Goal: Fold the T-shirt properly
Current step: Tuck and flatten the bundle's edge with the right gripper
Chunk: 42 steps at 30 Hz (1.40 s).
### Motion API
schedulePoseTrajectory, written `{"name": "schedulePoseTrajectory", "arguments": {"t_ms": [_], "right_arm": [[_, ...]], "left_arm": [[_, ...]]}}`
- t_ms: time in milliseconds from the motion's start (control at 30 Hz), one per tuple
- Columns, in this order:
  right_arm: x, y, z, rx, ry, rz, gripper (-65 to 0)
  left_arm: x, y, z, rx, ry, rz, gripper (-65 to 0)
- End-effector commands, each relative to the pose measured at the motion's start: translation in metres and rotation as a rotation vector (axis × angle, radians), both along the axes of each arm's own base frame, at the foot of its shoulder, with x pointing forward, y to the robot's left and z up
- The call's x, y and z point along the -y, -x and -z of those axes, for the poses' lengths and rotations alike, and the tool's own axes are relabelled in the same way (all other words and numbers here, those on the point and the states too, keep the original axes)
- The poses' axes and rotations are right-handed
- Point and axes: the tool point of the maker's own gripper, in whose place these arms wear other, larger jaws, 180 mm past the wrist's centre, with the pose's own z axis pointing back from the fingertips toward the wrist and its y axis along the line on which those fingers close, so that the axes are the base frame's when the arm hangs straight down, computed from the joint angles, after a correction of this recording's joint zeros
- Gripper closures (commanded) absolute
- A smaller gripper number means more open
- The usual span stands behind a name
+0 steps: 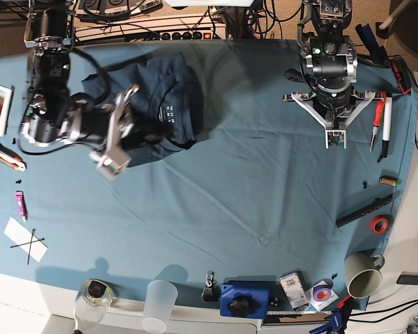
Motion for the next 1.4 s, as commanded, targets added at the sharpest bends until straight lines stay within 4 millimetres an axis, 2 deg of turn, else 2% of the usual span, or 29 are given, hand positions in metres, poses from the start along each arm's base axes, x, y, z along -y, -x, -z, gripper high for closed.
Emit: {"name": "schedulePoseTrajectory", "arguments": {"t_ms": [0,33,133,267,400,667,733,800,867,933,1067,1200,1267,1367], "right_arm": [[0.008,-0.01,-0.014,0.054,-0.007,0.027,-1.7],[0.017,-0.014,-0.013,0.056,0.003,0.059,0.0],[0.037,-0.02,-0.005,0.018,-0.01,0.131,0.0],[0.047,-0.018,0.024,-0.12,-0.086,0.183,0.0],[0.049,-0.015,0.038,-0.245,-0.261,0.232,0.0],[0.071,0.001,0.096,-0.467,-0.309,0.364,0.0],[0.073,0.005,0.103,-0.498,-0.313,0.379,0.0],[0.072,0.002,0.097,-0.486,-0.343,0.375,0.0],[0.069,-0.005,0.078,-0.448,-0.404,0.357,0.0],[0.07,-0.011,0.064,-0.394,-0.385,0.332,0.0],[0.067,-0.035,0.023,-0.244,-0.376,0.286,0.0],[0.061,-0.061,-0.005,-0.155,-0.403,0.261,0.0],[0.058,-0.067,0.0,-0.149,-0.368,0.268,0.0],[0.055,-0.069,0.026,-0.197,-0.314,0.302,0.0]], "left_arm": [[0.003,-0.006,-0.009,0.044,0.007,0.016,-3.2],[0.007,-0.007,-0.009,0.048,0.018,0.045,-3.2],[0.023,-0.011,-0.008,0.054,0.075,0.117,-3.2],[0.036,-0.01,-0.006,0.045,0.127,0.163,-3.2],[0.036,-0.011,-0.006,0.046,0.127,0.163,-3.2],[0.036,-0.011,-0.006,0.046,0.127,0.163,-3.2],[0.036,-0.011,-0.006,0.046,0.127,0.163,-3.2],[0.036,-0.011,-0.006,0.046,0.127,0.163,-3.2],[0.036,-0.01,-0.006,0.045,0.127,0.163,-3.2],[0.036,-0.011,-0.006,0.046,0.127,0.163,-3.2],[0.036,-0.011,-0.006,0.046,0.127,0.163,-3.2],[0.036,-0.011,-0.006,0.046,0.127,0.163,-3.2],[0.036,-0.011,-0.006,0.046,0.127,0.163,-3.2],[0.036,-0.01,-0.006,0.045,0.126,0.163,-3.2]]}}
